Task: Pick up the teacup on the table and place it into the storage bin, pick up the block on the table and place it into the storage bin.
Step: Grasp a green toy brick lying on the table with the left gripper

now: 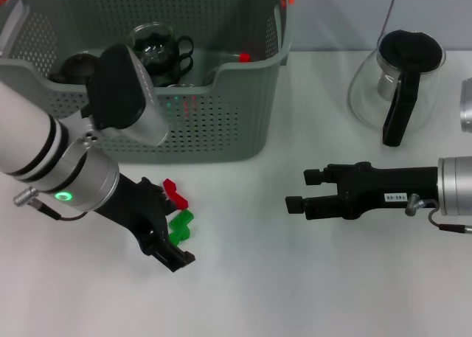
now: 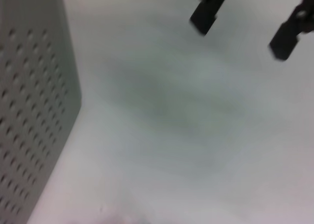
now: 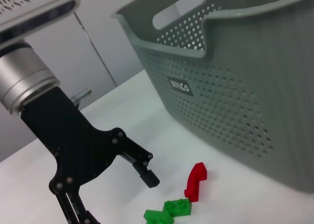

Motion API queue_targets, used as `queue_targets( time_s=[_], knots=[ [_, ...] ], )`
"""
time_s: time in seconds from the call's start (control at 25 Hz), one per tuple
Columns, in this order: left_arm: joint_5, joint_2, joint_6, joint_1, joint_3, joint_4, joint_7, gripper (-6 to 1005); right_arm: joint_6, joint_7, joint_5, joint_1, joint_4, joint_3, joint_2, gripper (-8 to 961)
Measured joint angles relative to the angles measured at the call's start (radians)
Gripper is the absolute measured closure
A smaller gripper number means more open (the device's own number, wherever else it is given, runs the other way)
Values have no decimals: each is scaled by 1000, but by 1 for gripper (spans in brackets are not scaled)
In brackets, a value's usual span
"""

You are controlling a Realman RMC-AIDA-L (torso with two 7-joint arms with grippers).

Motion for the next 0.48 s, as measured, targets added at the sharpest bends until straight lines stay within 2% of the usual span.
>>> queue_targets(
  time_s=[0.24,0.48],
  knots=[
    [102,4,8,-35,54,3,-131,45,0,2,-1,0,0,8,-3,69],
    [159,2,11,-71,168,-8,-268,46,0,3,-3,3,0,19,-5,69]
  ],
)
